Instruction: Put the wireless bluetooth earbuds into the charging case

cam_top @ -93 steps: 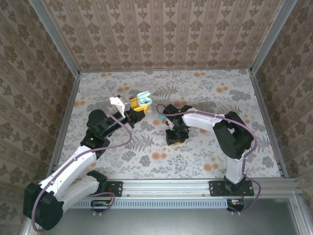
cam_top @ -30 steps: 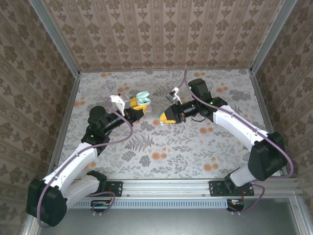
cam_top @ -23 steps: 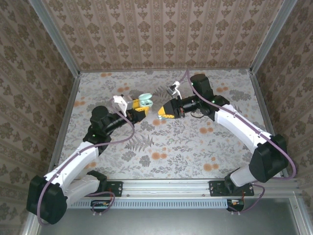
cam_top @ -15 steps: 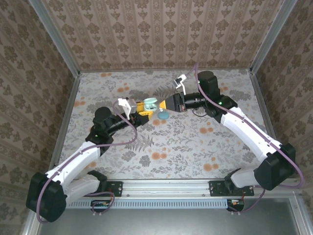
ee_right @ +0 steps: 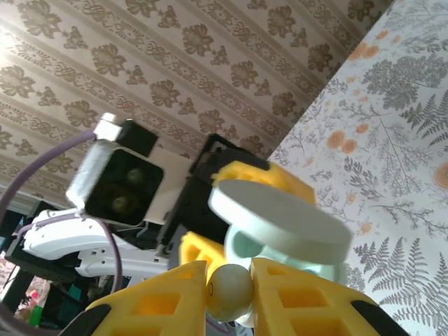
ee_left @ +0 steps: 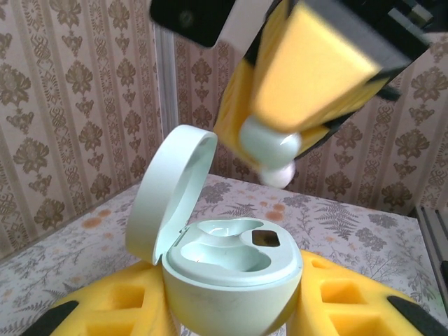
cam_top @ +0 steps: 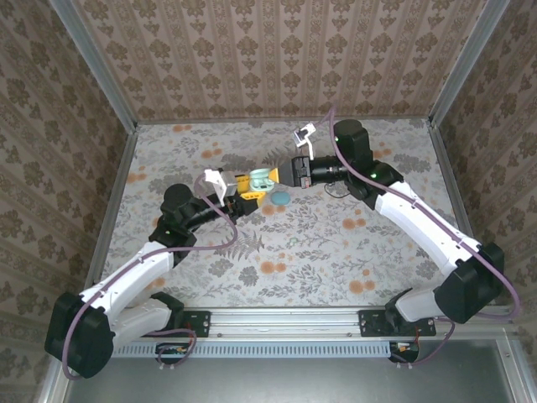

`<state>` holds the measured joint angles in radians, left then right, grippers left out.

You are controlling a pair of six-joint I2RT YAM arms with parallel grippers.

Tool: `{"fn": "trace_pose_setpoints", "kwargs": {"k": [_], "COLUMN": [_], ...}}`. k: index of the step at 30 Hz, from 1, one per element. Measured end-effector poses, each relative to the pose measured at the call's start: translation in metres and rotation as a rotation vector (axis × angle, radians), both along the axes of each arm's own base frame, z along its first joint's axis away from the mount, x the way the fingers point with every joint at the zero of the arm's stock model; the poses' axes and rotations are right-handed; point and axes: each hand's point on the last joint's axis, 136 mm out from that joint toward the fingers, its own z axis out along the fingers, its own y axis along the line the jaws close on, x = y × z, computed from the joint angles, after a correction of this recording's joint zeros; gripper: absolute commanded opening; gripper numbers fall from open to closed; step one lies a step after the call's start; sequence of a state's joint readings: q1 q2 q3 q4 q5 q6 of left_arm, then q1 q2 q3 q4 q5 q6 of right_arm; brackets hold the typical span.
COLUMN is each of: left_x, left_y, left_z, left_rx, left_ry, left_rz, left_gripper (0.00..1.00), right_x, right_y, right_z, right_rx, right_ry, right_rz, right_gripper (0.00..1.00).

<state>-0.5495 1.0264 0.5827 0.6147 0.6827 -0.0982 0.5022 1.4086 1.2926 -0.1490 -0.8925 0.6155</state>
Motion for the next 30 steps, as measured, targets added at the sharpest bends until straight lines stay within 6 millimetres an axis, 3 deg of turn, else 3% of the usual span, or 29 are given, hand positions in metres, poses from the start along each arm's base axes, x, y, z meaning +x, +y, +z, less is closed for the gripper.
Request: {"fn": "trace_pose_setpoints", "kwargs": {"k": [17,30], "left_x": [-0.002,0.000], "left_y": [0.000,-0.001], "left_z": [0.005,0.003], "left_rx": [-0.021,-0.022], "left_ry": [0.000,0.020], "left_rz": [-0.009,-0.005], "left_gripper": [0.27,0.27], "right_x": [0.007,0.008], "right_y": [0.004,0.004], "right_z": [-0.013,-0.014], "right_rx": [-0.020,-0.041], "right_ry": [0.012,0.000], "right_rz": [-0.001,-0.012], "right_gripper": [0.24,0.36]}}
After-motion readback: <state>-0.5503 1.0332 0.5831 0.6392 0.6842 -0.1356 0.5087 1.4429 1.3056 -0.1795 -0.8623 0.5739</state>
